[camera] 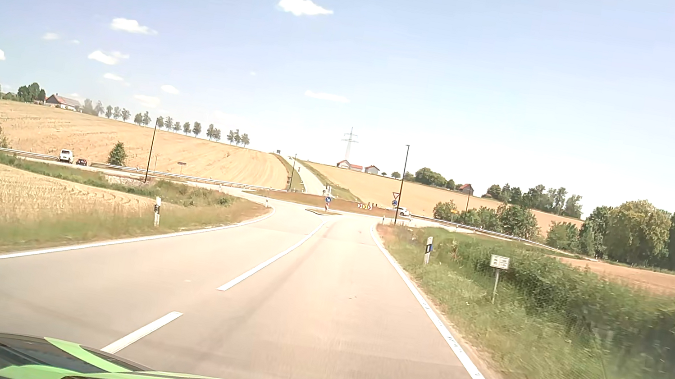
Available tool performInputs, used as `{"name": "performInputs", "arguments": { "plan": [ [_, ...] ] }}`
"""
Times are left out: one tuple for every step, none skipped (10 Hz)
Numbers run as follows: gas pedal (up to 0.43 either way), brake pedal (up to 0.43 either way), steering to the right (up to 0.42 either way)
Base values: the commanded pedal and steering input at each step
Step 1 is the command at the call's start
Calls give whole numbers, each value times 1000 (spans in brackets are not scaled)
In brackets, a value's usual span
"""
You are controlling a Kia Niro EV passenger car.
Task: Follow the waypoints while adhering to traffic rules and regulations
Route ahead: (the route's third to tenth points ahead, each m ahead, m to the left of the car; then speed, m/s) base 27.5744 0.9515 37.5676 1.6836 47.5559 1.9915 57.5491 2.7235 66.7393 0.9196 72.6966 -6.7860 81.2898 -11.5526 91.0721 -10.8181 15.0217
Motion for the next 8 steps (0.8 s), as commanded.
{"name": "performInputs", "arguments": {
  "plan": [
    [0, 171, -7],
    [0, 183, -7],
    [0, 195, -7],
    [0, 201, -7],
    [0, 213, -7],
    [0, 213, -7],
    [0, 220, -7],
    [0, 226, -7]
  ]
}}
